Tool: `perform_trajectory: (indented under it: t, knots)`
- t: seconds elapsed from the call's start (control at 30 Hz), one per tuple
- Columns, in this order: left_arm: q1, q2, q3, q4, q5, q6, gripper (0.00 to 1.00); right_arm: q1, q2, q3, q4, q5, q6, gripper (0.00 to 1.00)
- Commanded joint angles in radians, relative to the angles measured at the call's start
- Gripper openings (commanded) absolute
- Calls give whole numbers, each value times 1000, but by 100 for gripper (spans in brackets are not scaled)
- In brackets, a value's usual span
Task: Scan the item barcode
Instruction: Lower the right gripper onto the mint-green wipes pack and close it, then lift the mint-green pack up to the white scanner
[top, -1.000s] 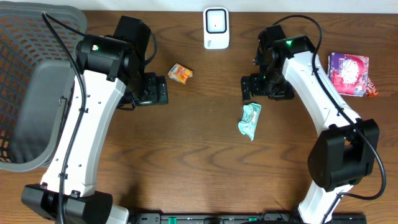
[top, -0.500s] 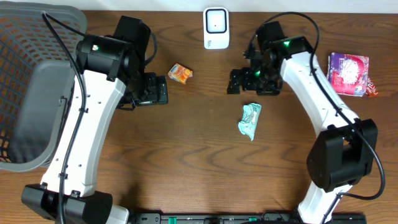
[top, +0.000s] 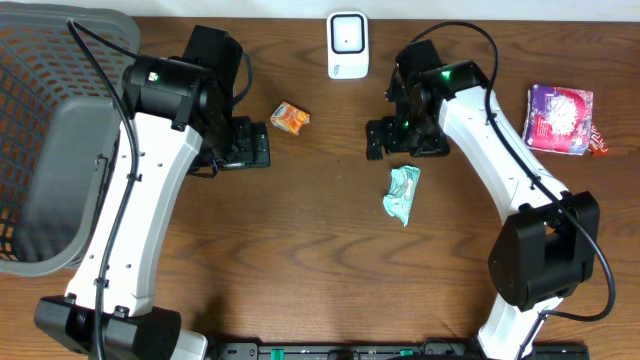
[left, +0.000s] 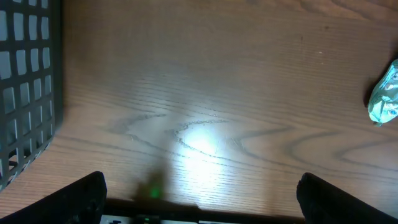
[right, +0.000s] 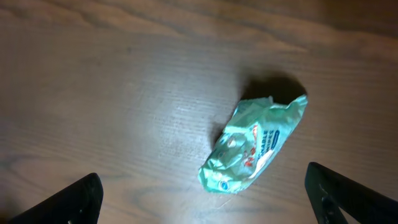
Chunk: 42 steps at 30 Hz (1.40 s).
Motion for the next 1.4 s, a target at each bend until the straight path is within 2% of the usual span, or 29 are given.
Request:
perform_trajectory:
  t: [0.0,0.17,0.37,0.57,0.9,0.97,1.17,1.27,1.37]
  knots:
    - [0,6,6,-2,-6,-1,98,4,-6,-9,-23,-59,-14,99]
    - [0,6,6,-2,-6,-1,98,30,-6,-32,-25,-50,3,99]
    - [0,6,6,-2,-6,-1,98,40,-6,-74,-26,112,153,99]
    - [0,6,6,-2,-6,-1,98,40,-6,-104,-18,133,190,85]
    - [0,6,6,-2,-6,-1,98,43,-6,-238,62,132,219,73]
    - [0,6,6,-2,-6,-1,98,42,-6,-260,90,132,220,68]
    - [0,6,6,-2,-6,-1,98,42,-6,-303,125,137,299,65]
    - [0,6,6,-2,-6,-1,98,42,-6,-326,134,208,379,56]
    - [0,6,6,-2,-6,-1,98,44,-6,-377,219,195,383,47]
